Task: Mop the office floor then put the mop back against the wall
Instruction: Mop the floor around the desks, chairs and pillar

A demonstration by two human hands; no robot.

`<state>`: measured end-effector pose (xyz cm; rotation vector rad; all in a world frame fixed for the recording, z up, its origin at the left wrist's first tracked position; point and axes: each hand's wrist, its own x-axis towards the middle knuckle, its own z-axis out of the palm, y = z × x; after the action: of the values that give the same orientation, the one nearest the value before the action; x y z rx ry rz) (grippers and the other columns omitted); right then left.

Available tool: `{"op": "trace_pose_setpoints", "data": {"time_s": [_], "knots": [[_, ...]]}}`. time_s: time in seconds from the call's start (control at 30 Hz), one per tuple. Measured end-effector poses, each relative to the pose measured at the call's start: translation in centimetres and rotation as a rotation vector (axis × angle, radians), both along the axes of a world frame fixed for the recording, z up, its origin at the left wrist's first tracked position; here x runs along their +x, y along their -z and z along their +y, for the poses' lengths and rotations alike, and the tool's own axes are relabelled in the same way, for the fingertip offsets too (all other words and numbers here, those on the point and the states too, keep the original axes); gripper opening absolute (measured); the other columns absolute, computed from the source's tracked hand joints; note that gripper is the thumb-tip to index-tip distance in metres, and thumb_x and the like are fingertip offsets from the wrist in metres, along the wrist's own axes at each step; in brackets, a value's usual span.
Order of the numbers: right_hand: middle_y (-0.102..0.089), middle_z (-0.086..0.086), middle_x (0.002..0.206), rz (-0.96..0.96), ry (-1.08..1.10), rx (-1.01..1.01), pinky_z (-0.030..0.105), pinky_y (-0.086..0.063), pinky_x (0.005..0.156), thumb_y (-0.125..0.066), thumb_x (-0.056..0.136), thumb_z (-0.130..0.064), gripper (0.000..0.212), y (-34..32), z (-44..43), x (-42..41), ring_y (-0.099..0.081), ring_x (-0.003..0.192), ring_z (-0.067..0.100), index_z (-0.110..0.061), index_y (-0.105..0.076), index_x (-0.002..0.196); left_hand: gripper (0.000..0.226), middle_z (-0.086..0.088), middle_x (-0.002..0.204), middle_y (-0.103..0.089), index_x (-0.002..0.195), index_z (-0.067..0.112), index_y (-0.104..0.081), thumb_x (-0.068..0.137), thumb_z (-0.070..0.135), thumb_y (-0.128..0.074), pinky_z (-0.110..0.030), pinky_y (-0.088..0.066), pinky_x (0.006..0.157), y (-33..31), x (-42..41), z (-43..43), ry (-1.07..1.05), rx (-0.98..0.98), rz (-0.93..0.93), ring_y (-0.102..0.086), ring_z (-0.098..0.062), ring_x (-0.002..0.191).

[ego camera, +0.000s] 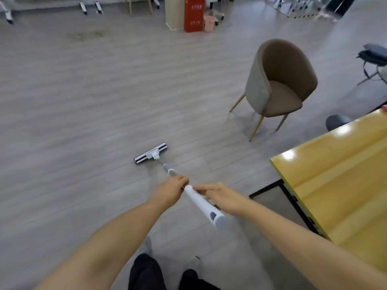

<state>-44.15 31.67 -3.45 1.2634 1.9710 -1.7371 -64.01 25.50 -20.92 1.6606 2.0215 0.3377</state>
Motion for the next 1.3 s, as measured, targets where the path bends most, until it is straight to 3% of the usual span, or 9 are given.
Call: {"op": "trace_pose_setpoints", "data": {"time_s": [0.1, 0.2, 0.3, 0.37, 0.43, 0.57, 0.7, 0.97, 1.3], "knots": [[-0.059, 0.0, 0.107, -0.084, 0.023, -0.126, 0.037, -0.061, 0.081, -0.05, 0.102, -0.029, 0.014, 1.5, -0.9, 1.9, -0.063, 0.089, 0.018, -0.024, -0.06, 0.111, 0.027, 0.012, 0.111, -0.058, 0.103, 0.029, -0.055, 0.088, 0.007, -0.051, -0.04, -0.053, 0.069, 3.1, 3.3, -1.0, 0.061, -0.03, 0.005, -0.061, -0.022, 0.095], [-0.06, 0.014, 0.118, -0.229, -0.017, -0.24, 0.038, -0.063, 0.069, -0.057, 0.099, -0.021, 0.04, 4.5, -2.1, 3.0, -0.071, 0.078, 0.026, -0.024, -0.041, 0.135, 0.033, 0.013, 0.136, -0.051, 0.122, 0.029, -0.057, 0.093, 0.013, -0.052, -0.04, -0.054, 0.08, 5.2, 6.5, -2.0, 0.028, -0.109, 0.05, -0.058, -0.021, 0.117], [-0.061, 0.012, 0.095, -0.391, -0.118, -0.161, 0.037, -0.058, 0.059, -0.055, 0.096, -0.011, 0.052, 7.5, -3.6, 3.6, -0.065, 0.061, 0.024, -0.02, -0.034, 0.142, 0.053, -0.003, 0.16, -0.027, 0.144, 0.023, -0.049, 0.094, 0.008, -0.056, -0.041, -0.045, 0.104, 7.0, 8.7, -2.4, -0.03, -0.199, 0.045, -0.036, -0.027, 0.142], [-0.061, 0.01, 0.093, -0.479, -0.19, -0.067, 0.034, -0.051, 0.056, -0.053, 0.093, -0.004, 0.06, 9.5, -4.5, 4.4, -0.062, 0.073, 0.027, -0.015, -0.031, 0.148, 0.063, -0.012, 0.156, -0.032, 0.148, 0.021, -0.043, 0.088, 0.004, -0.049, -0.042, -0.043, 0.108, 8.0, 9.3, -2.4, -0.228, -0.305, -0.151, -0.041, -0.033, 0.138], [-0.062, 0.014, 0.117, -0.565, -0.2, -0.004, 0.03, -0.044, 0.054, -0.053, 0.092, 0.0, 0.06, 11.2, -5.3, 5.2, -0.063, 0.092, 0.032, -0.009, -0.035, 0.148, 0.058, -0.014, 0.137, -0.053, 0.143, 0.021, -0.042, 0.085, 0.015, -0.042, -0.044, -0.053, 0.097, 8.2, 9.7, -2.0, -0.601, -0.422, -0.441, -0.058, -0.035, 0.118], [-0.057, 0.014, 0.133, -0.645, -0.203, 0.077, 0.035, -0.05, 0.08, -0.055, 0.094, -0.002, 0.046, 13.4, -6.0, 6.3, -0.063, 0.116, 0.033, -0.006, -0.045, 0.139, 0.025, -0.015, 0.101, -0.068, 0.112, 0.006, -0.058, 0.099, 0.02, -0.041, -0.045, -0.061, 0.076, 9.0, 11.7, 0.5, -1.122, -0.533, -1.089, -0.069, -0.031, 0.088], [-0.056, 0.008, 0.134, -0.713, -0.16, 0.118, 0.037, -0.051, 0.092, -0.055, 0.098, -0.013, 0.037, 15.1, -5.9, 7.2, -0.06, 0.12, 0.028, -0.01, -0.049, 0.135, 0.018, -0.016, 0.079, -0.055, 0.098, 0.001, -0.05, 0.104, 0.017, -0.047, -0.04, -0.057, 0.061, 11.0, 13.3, 3.1, -1.36, -0.452, -1.313, -0.062, -0.028, 0.065], [-0.062, 0.009, 0.128, -0.74, -0.121, 0.156, 0.037, -0.05, 0.088, -0.054, 0.098, -0.015, 0.033, 16.5, -6.2, 6.7, -0.062, 0.117, 0.03, -0.01, -0.048, 0.13, 0.016, -0.009, 0.062, -0.045, 0.086, 0.007, -0.044, 0.101, 0.005, -0.038, -0.027, -0.04, 0.048, 13.3, 13.7, 4.3, -1.359, -0.55, -1.125, -0.043, -0.02, 0.048], [-0.061, 0.01, 0.113, -0.627, -0.176, 0.198, 0.034, -0.044, 0.075, -0.046, 0.092, -0.003, 0.014, 13.6, -4.3, 0.9, -0.062, 0.105, 0.032, -0.015, -0.044, 0.096, 0.013, -0.014, 0.068, -0.068, 0.094, 0.001, -0.057, 0.092, 0.004, -0.045, -0.034, -0.06, 0.056, 11.1, 9.3, 4.3, -1.219, -0.489, -0.904, -0.064, -0.023, 0.053]]}}
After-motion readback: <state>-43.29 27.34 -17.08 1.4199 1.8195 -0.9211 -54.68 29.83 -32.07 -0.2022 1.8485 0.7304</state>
